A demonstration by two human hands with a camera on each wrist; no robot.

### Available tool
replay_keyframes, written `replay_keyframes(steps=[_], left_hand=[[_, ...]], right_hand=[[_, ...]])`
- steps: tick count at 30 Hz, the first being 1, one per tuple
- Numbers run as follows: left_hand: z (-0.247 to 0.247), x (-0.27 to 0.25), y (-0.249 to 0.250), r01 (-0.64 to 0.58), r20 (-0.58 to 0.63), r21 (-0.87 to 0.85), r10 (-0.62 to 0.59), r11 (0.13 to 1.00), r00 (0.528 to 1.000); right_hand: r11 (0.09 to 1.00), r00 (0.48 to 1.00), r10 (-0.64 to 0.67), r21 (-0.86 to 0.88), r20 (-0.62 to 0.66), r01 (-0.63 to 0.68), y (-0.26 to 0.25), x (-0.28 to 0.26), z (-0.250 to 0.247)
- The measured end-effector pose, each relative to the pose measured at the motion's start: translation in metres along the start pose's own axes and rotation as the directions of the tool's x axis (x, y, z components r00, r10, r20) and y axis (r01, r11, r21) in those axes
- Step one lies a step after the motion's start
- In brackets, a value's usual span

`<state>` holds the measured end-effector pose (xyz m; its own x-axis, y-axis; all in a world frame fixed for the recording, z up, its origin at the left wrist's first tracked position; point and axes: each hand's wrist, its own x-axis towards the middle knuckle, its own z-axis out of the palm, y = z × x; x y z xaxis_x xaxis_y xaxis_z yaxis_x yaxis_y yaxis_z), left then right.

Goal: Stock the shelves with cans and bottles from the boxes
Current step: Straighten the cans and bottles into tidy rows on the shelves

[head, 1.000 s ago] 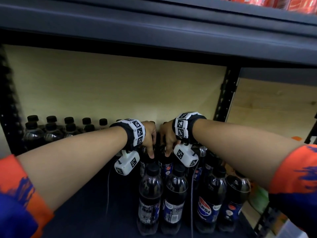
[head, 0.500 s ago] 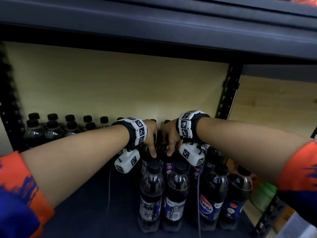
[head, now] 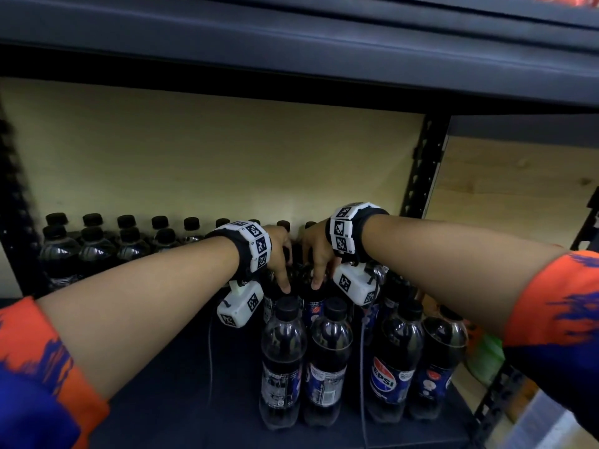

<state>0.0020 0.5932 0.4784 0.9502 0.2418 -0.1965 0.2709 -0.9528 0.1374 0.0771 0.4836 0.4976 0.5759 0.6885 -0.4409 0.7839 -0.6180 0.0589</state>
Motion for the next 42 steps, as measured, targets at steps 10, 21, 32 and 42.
replay_keyframes(steps=[10,21,32,42], left_hand=[[-0.039,-0.045,-0.011,-0.013,-0.059,-0.009,0.013,1.000,0.998],[-0.069,-0.100,-0.078,0.176,-0.125,0.060,-0.168,0.983,0.978],[-0.076,-0.129,-0.174,0.466,-0.223,-0.081,-0.472,0.881,0.853],[-0.026,-0.117,-0.221,0.358,-0.347,-0.331,-0.465,0.873,0.815]], right_hand=[[0.996,0.986,0.037,-0.068,-0.163,-0.049,-0.013,-0.075,-0.048],[0.991,0.946,0.016,0.130,-0.325,0.028,-0.038,-0.087,-0.064],[0.952,0.869,0.056,0.290,-0.492,0.102,-0.114,-0.027,-0.073],[0.946,0.888,-0.026,0.275,-0.458,0.170,-0.180,0.043,-0.060]])
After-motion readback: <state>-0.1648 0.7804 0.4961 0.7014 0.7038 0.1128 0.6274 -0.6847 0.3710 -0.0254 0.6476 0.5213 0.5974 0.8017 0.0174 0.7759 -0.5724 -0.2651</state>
